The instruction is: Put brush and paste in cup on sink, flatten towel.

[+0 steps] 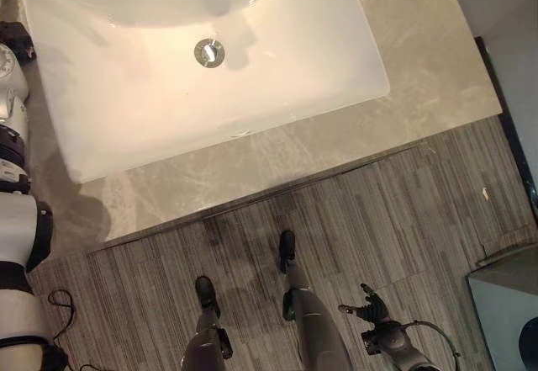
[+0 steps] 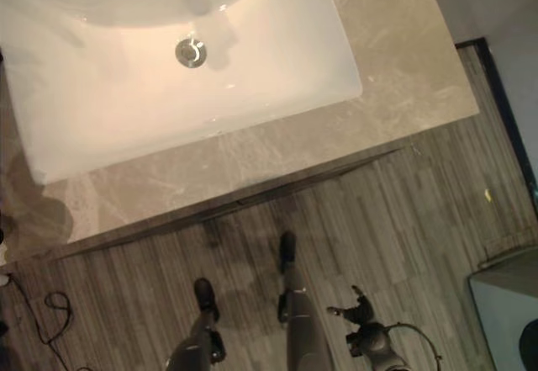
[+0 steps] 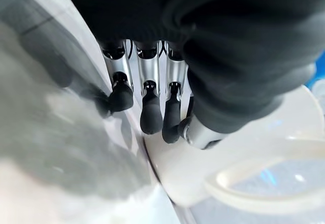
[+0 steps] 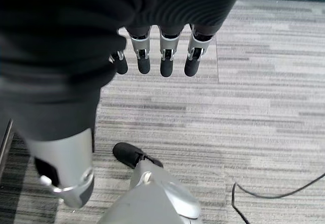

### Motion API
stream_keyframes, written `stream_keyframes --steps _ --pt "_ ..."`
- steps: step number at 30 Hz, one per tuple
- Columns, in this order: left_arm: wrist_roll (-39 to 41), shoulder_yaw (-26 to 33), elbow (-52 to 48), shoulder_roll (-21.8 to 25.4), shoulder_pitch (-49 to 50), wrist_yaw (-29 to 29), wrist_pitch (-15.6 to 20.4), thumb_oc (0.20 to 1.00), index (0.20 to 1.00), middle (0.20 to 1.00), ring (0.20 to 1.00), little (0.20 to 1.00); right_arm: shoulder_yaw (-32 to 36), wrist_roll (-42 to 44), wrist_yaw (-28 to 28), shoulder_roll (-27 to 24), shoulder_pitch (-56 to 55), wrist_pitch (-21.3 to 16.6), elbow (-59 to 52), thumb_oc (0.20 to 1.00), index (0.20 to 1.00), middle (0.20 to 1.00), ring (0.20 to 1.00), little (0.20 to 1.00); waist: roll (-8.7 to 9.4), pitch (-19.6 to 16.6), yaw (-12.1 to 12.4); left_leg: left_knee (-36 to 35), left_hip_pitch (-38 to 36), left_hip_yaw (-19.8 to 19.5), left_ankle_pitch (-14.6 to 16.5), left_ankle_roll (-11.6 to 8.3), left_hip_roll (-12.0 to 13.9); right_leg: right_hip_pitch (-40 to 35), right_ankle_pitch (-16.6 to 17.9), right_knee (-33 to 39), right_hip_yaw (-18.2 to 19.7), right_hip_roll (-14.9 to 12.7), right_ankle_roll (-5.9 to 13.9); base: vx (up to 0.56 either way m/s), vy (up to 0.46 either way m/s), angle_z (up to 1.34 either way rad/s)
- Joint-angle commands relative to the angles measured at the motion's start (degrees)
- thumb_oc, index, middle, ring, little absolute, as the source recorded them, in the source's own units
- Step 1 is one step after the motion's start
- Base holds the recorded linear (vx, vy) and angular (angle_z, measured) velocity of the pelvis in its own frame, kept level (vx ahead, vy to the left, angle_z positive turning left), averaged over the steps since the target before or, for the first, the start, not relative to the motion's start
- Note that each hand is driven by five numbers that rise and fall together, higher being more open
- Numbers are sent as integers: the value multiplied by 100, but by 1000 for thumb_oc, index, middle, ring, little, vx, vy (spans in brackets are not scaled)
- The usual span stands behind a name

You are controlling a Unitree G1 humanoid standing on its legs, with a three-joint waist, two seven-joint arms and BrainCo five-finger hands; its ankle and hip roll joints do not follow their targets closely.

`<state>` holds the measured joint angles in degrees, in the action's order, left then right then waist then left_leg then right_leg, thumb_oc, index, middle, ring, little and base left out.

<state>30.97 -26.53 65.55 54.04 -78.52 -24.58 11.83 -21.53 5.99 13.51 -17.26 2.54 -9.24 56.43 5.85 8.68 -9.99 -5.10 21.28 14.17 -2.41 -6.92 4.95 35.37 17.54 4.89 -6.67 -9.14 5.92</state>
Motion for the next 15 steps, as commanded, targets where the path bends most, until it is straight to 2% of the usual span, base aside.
stream_keyframes --steps 1,5,9,10,11,15 --pt "-209 -116 246 119 -770 -101 141 200 200 200 200 200 133 72 -14 -346 118 -135 -173 1000 1000 1000 1000 1000 -476 304 -121 10 559 -380 -347 189 -121 -494 -190 11 147 -221 791 -22 12 -9" --pt "-309 -181 288 113 -920 -207 123 200 200 200 200 200 147 100 -21 -362 95 -172 -218 1000 1000 1000 1000 1000 -466 299 -126 10 645 -368 -366 180 -120 -418 -155 11 138 -231 801 -10 3 -7" --pt "-420 122 18 36 -587 -433 233 200 200 200 200 200 127 119 18 -315 141 -172 -189 1000 1000 1000 1000 1000 -441 307 -128 10 645 -392 -378 167 -101 -449 -162 11 68 -226 806 -4 -13 4" --pt "-542 534 -453 -141 9 -660 342 200 200 200 200 200 142 81 54 -268 140 -164 -165 1000 1000 1000 1000 1000 -384 308 -83 10 535 -403 -353 170 -96 -584 -185 11 25 -227 796 0 0 0" --pt "-659 701 -639 -211 270 -760 378 200 200 200 200 200 150 71 77 -251 129 -146 -152 1000 1000 1000 1000 1000 -360 311 -72 10 449 -413 -336 166 -85 -686 -207 11 -2 -236 793 37 -17 -2" --pt "-1577 1489 -2496 -519 1940 -1305 537 200 200 200 200 200 297 -59 160 -186 43 -81 13 1000 1000 1000 1000 1000 -222 317 96 10 -195 -461 -155 235 -123 -1370 -374 11 -148 -283 739 62 2 -3"
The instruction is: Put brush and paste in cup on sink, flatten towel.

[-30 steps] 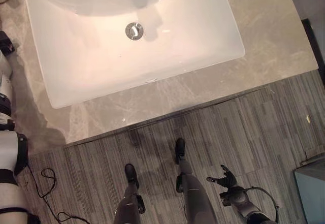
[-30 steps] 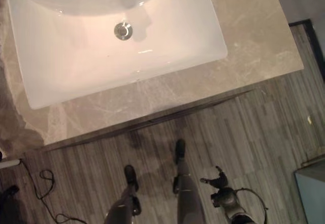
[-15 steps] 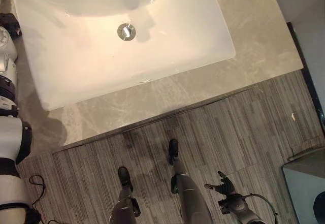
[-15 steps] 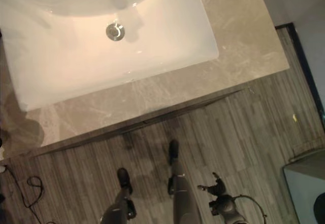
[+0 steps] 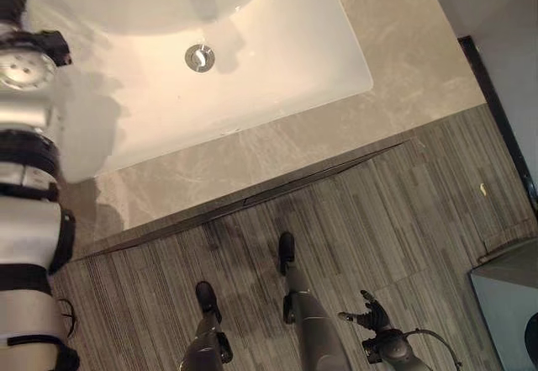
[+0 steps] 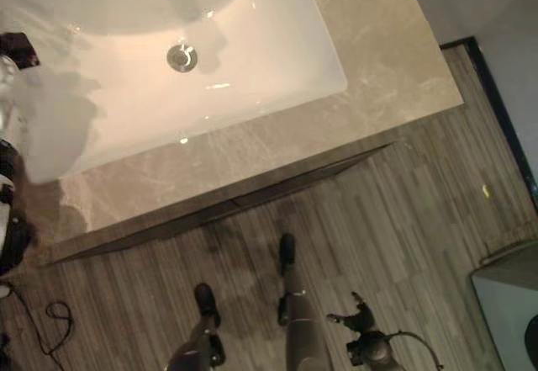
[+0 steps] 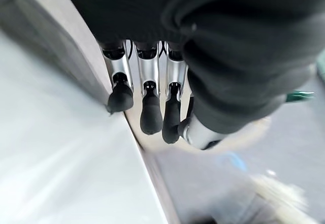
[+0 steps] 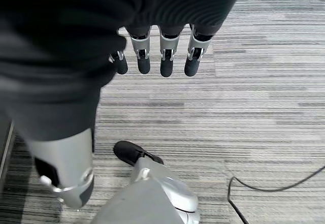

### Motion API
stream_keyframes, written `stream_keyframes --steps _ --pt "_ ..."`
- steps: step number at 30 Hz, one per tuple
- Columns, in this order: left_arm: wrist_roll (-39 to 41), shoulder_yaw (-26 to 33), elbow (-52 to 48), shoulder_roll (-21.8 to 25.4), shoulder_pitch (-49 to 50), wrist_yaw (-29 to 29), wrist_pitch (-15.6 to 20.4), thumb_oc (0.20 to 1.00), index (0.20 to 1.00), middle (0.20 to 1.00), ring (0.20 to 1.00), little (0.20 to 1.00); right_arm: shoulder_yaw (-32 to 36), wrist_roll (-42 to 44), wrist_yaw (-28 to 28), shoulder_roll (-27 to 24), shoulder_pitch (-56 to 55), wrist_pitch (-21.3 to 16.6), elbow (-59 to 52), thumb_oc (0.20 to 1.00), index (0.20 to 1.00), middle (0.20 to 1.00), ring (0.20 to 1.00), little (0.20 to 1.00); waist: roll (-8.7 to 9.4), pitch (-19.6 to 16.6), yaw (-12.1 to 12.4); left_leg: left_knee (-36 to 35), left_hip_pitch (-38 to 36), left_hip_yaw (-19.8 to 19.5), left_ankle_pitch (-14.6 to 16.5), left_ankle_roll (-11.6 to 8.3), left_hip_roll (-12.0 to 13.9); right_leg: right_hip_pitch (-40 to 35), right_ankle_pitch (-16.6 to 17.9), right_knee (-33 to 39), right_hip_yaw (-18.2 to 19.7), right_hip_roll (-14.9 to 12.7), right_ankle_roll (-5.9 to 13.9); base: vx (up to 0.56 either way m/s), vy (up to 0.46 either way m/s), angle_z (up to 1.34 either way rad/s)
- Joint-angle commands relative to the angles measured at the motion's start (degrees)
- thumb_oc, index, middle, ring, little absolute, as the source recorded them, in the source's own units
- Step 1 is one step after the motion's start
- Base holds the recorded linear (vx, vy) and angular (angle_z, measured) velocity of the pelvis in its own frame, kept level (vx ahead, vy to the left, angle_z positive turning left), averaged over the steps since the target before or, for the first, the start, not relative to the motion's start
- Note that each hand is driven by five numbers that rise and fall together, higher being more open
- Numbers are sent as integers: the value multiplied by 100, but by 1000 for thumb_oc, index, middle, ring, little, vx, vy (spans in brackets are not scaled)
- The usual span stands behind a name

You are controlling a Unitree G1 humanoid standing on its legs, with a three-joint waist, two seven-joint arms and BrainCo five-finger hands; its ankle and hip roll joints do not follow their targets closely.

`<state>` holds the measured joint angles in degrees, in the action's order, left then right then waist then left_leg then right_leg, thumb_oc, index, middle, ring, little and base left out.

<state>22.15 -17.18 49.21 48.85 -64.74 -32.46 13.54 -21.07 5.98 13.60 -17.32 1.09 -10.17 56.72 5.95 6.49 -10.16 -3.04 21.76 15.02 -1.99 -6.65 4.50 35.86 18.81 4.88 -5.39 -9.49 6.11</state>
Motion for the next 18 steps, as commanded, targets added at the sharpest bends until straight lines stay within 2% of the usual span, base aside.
stream_keyframes --steps 1,2,3,6,7,9,13,14,15,16,17,18 --pt "-714 600 -907 -8 623 -530 347 200 200 200 200 200 238 -58 152 -197 180 11 -17 1000 1000 1000 1000 1000 -243 550 102 -196 -273 -545 -192 207 -79 -1448 -506 12 -278 -248 721 94 25 -14" --pt "-1121 852 -1665 -234 1283 -678 344 200 200 200 200 200 307 -143 141 -121 175 83 182 1000 1000 1000 1000 1000 -173 570 206 -196 -641 -545 -87 258 -114 -1787 -603 -59 -330 -258 687 62 19 -14" --pt "-1134 883 -1699 -242 1324 -684 328 200 200 200 200 200 297 -143 141 -132 170 83 182 1000 1000 1000 1000 1000 -179 586 199 -196 -668 -544 -83 258 -113 -1816 -606 -57 -330 -258 688 78 44 -12" --pt "-1521 1226 -2601 -602 2403 -543 351 200 200 200 200 200 377 -301 121 -89 230 189 418 1000 1000 1000 1000 1000 -137 613 347 -196 -1313 -559 83 395 -175 -2128 -908 -728 -267 -255 675 45 80 12" --pt "-1526 1244 -2620 -604 2423 -543 343 200 200 200 200 200 370 -301 120 -94 231 189 418 1000 1000 1000 1000 1000 -135 610 343 -196 -1304 -553 65 396 -179 -2117 -895 -727 -259 -258 672 8 94 8" --pt "-1605 1342 -2801 -764 2784 -377 303 200 200 200 200 200 393 -421 52 -112 180 244 387 1000 1000 1000 1000 1000 -165 591 375 -196 -1654 -549 181 500 -227 -2171 -980 -1289 -189 -298 718 20 141 10" --pt "-1968 1304 -3035 -1225 3365 -71 92 200 200 200 200 200 518 -539 18 -96 282 327 359 1000 1000 1000 1000 1000 -330 418 319 -196 -2322 -679 407 801 -460 -1982 -366 -2882 158 -400 848 42 256 25" --pt "-2113 1337 -3157 -1347 3599 40 26 200 200 200 200 200 536 -513 -1 -44 297 326 311 1000 1000 1000 1000 1000 -400 410 314 -196 -2603 -709 496 914 -527 -1851 -200 -3531 269 -409 809 51 206 7" --pt "-2113 1339 -3160 -1347 3601 41 25 200 200 200 200 200 535 -513 -1 -45 297 326 311 1000 1000 1000 1000 1000 -397 411 316 -196 -2605 -706 497 915 -530 -1849 -204 -3538 274 -411 809 52 197 -12" --pt "-2234 1338 -3223 -1364 3711 109 -9 200 200 200 200 200 522 -521 -21 -36 287 319 264 1000 1000 1000 1000 1000 -443 411 295 -196 -2751 -735 532 980 -561 -1768 -127 -3886 330 -358 800 103 107 -20" --pt "-2387 1419 -3304 -1443 3948 196 -48 200 200 200 200 200 520 -561 -90 -21 199 304 254 1000 1000 1000 1000 1000 -468 310 239 -166 -2951 -811 630 1021 -629 -1713 -246 -3941 508 -162 757 108 106 -14" --pt "-2391 1432 -3320 -1448 3971 199 -54 200 200 200 200 200 510 -561 -90 -27 191 304 252 1000 1000 1000 1000 1000 -468 313 230 -166 -2969 -813 642 1020 -631 -1724 -268 -3959 508 -165 757 199 84 11"
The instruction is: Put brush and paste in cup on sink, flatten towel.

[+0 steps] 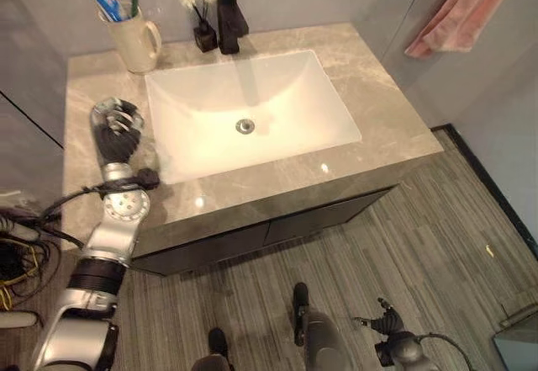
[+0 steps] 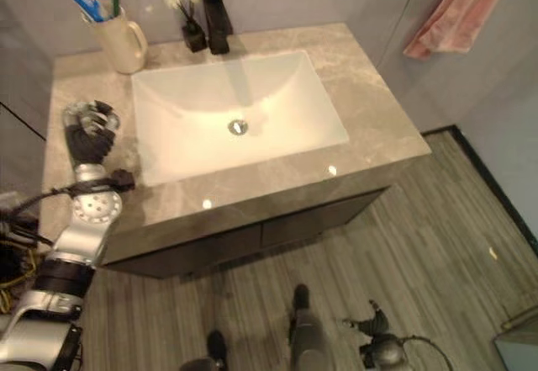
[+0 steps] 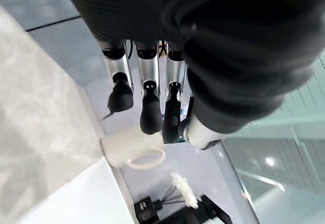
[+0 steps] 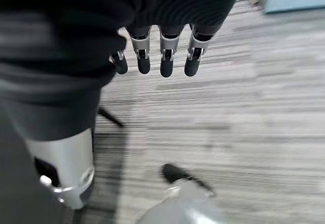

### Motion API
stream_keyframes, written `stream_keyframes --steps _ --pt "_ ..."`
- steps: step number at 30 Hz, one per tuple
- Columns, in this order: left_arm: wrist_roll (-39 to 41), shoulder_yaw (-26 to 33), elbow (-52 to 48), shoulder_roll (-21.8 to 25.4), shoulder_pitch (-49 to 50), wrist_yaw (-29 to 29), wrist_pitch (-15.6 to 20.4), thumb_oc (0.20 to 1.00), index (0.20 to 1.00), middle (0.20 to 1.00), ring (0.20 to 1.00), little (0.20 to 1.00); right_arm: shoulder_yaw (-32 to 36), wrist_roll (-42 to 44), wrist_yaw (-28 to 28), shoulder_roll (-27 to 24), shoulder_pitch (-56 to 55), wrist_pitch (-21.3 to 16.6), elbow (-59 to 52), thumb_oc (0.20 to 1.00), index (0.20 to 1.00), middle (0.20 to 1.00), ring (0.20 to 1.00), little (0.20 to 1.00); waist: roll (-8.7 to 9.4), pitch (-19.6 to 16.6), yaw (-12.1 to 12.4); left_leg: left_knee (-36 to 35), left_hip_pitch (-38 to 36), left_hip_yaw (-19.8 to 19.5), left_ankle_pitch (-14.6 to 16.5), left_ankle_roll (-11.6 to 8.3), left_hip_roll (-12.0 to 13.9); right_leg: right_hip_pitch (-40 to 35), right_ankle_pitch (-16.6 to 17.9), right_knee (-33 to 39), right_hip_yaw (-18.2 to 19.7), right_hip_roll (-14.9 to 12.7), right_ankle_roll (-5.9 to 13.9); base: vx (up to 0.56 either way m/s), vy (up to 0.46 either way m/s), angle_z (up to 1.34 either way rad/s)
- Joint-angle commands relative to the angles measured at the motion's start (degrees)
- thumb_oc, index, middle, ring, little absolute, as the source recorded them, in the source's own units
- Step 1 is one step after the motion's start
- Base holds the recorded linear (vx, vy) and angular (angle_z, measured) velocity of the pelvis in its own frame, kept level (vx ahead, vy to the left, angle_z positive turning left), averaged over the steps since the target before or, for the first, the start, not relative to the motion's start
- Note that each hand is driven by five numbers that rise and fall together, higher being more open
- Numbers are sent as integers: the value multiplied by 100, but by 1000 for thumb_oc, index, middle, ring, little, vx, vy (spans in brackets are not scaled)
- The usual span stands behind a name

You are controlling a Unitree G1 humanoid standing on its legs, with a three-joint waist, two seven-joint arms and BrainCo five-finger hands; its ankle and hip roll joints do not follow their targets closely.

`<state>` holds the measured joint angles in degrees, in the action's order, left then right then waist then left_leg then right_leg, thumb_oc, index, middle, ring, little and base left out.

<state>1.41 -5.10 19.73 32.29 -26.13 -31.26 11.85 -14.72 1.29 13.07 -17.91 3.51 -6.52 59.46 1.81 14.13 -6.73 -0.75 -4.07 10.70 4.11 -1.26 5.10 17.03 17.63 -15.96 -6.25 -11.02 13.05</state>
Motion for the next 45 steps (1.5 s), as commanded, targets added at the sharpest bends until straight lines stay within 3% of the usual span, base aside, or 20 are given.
stream_keyframes --steps 1,2,3,4,6,9,13,18,22,27,34,35,40,45 --pt "-391 250 -313 142 228 138 123 200 200 200 200 200 -105 -49 -101 25 -118 -84 42 1000 1000 1000 1000 1000 -25 -562 -216 -241 -473 -466 138 505 -789 316 -553 -1393 744 302 -91 125 38 24" --pt "-392 253 -316 140 236 140 123 200 200 200 200 200 -108 -49 -101 24 -120 -87 46 1000 1000 1000 1000 1000 -36 -568 -224 -224 -466 -473 156 504 -778 307 -559 -1384 731 306 -92 178 56 40" --pt "-475 332 -366 229 324 137 125 200 200 200 200 200 -79 -69 -96 16 -153 -88 101 1000 1000 1000 1000 1000 -10 -618 -185 -159 -500 -474 240 524 -866 271 -496 -1037 552 136 -124 204 -30 48" --pt "-505 436 -459 211 435 120 134 200 200 200 200 200 -39 -108 -89 32 -200 -83 178 1000 1000 1000 1000 1000 73 -702 -185 -142 -574 -568 361 492 -992 343 -311 -128 400 -85 -103 274 -49 52" --pt "-531 423 -505 155 426 104 134 200 200 200 200 200 -13 -87 -79 61 -234 -67 268 1000 1000 1000 1000 1000 108 -688 -324 -115 -746 -760 471 425 -991 325 -95 580 553 -29 -6 226 -69 42" --pt "-474 409 -498 182 438 99 158 200 200 200 200 200 -34 -93 -94 94 -237 -38 330 1000 1000 1000 1000 1000 115 -703 -355 -187 -929 -938 575 332 -910 247 -12 1093 677 -28 75 173 -78 50" --pt "-372 404 -404 217 525 135 145 200 200 200 200 200 -60 -118 -119 118 -354 -2 349 1000 1000 1000 1000 1000 207 -963 -337 -416 -1188 -1132 631 201 -733 -43 -176 1342 709 59 53 213 -164 33" --pt "-38 383 -315 138 586 163 185 200 200 200 200 200 -76 -173 -136 79 -416 57 621 1000 1000 1000 1000 1000 115 -1191 -314 -416 -1262 -1336 641 50 -321 -154 -513 1230 432 340 -91 221 -202 37" --pt "96 292 -152 213 428 208 147 200 200 200 200 200 -11 -142 -56 -59 -388 55 659 1000 1000 1000 1000 1000 -46 -1251 -332 -311 -1080 -1428 351 -195 68 -186 -736 1238 126 537 -245 169 -215 30" --pt "455 291 306 393 163 286 118 200 200 200 200 200 36 17 -23 -188 -347 0 429 1000 1000 1000 1000 1000 -194 -1217 -407 -248 -955 -1298 17 -397 285 -90 -904 1165 -1 682 -356 101 -131 17" --pt "1074 253 1165 679 -342 411 135 200 200 200 200 200 58 44 -68 -246 -439 5 381 1000 1000 1000 1000 1000 -371 -1198 -572 -223 -951 -1052 -332 -543 401 -25 -1003 1149 -12 847 -460 97 -89 1" --pt "1311 245 1450 835 -542 490 134 200 200 200 200 200 8 9 -102 -266 -472 22 397 1000 1000 1000 1000 1000 -430 -1169 -638 -189 -901 -993 -489 -585 424 17 -1021 1163 11 882 -488 48 -59 -5" --pt "1865 -67 2568 1370 -1422 723 92 200 200 200 200 200 -50 27 -210 -297 -582 41 482 1000 1000 1000 1000 1000 -579 -1117 -849 -237 -816 -819 -926 -678 525 244 -1105 1104 56 1009 -587 68 -70 -6" --pt "2074 -375 3347 1618 -2094 840 -7 200 200 200 200 200 -84 149 -218 -348 -528 14 491 1000 1000 1000 1000 1000 -642 -1059 -955 -214 -698 -719 -1169 -714 557 408 -1119 1101 114 1092 -633 32 -42 -11"
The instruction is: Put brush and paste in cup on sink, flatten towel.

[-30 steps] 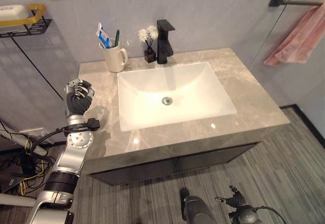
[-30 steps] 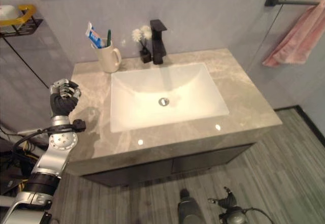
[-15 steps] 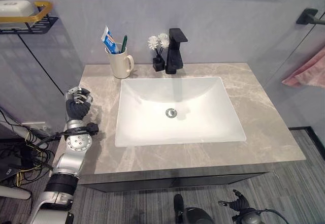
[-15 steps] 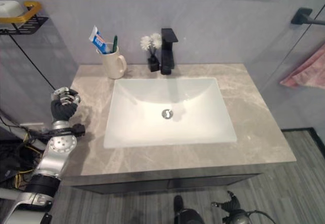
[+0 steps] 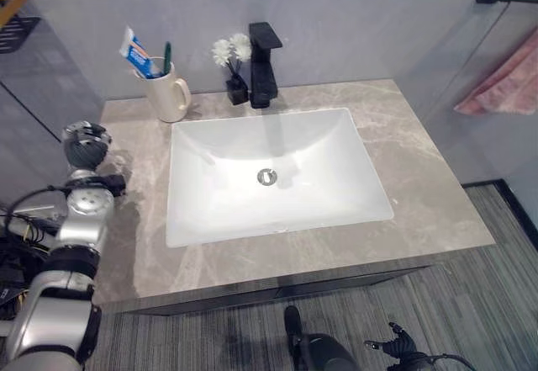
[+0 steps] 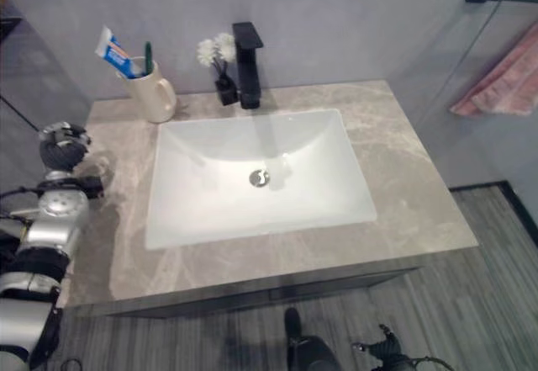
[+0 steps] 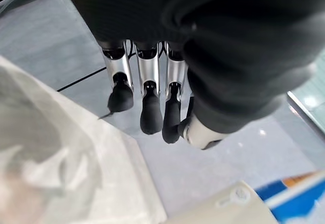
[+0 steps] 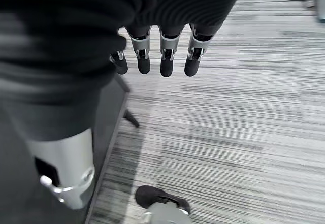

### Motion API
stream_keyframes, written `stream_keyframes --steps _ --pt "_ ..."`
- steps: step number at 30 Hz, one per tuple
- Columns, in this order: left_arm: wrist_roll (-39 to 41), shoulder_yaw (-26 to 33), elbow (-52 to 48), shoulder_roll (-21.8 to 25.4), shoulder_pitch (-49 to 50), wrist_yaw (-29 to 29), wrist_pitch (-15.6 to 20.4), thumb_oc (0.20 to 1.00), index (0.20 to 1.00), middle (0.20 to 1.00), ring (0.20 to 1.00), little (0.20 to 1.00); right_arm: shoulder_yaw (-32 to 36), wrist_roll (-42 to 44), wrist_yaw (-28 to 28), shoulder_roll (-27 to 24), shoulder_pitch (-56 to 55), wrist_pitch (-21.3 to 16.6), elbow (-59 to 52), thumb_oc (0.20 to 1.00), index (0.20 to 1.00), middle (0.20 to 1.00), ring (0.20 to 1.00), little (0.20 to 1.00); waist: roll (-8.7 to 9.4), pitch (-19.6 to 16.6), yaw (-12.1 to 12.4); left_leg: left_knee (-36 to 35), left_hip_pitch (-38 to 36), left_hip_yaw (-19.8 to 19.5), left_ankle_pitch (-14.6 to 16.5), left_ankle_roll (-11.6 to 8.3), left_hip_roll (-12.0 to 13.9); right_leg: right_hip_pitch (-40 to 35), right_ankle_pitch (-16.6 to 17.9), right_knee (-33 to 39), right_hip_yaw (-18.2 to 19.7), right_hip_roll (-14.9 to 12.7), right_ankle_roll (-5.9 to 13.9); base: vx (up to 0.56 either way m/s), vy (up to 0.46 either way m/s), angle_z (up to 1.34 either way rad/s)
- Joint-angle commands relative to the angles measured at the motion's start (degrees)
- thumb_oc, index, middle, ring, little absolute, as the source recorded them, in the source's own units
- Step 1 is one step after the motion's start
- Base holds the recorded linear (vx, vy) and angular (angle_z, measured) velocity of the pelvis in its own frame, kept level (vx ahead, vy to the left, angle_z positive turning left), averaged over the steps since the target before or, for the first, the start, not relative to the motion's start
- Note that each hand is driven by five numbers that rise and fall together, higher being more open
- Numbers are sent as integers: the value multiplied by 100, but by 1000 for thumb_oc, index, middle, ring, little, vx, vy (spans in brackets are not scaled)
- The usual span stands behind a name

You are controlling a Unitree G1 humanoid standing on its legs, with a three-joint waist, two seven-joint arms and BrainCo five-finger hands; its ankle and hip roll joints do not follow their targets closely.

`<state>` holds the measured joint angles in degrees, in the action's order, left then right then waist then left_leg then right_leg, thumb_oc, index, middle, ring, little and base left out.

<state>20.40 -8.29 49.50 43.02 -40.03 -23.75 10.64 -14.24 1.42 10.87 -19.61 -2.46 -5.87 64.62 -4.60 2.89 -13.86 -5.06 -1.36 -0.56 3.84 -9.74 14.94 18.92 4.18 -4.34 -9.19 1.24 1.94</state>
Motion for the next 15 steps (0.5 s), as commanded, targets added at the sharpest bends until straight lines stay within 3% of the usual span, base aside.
stream_keyframes --steps 1,8,15 --pt "211 -142 549 583 -884 127 92 200 200 200 200 200 -121 183 10 -185 95 -60 -9 1000 1000 1000 1000 1000 -10 71 -258 210 -945 425 -1178 127 -425 248 235 -46 423 -115 471 20 -21 -3" --pt "326 -562 1387 877 -1782 246 -32 200 200 200 200 200 -112 577 46 -173 322 -187 -123 1000 1000 1000 1000 1000 -33 213 -326 137 -766 569 -1383 86 -395 633 293 -68 569 30 456 -1 -14 -13" --pt "328 -867 1575 839 -2326 242 -63 200 200 200 200 200 -245 671 50 -77 344 -250 -119 1000 1000 1000 1000 1000 -38 356 -372 54 -592 694 -1451 61 -380 1053 323 -203 673 88 460 -21 12 -12"
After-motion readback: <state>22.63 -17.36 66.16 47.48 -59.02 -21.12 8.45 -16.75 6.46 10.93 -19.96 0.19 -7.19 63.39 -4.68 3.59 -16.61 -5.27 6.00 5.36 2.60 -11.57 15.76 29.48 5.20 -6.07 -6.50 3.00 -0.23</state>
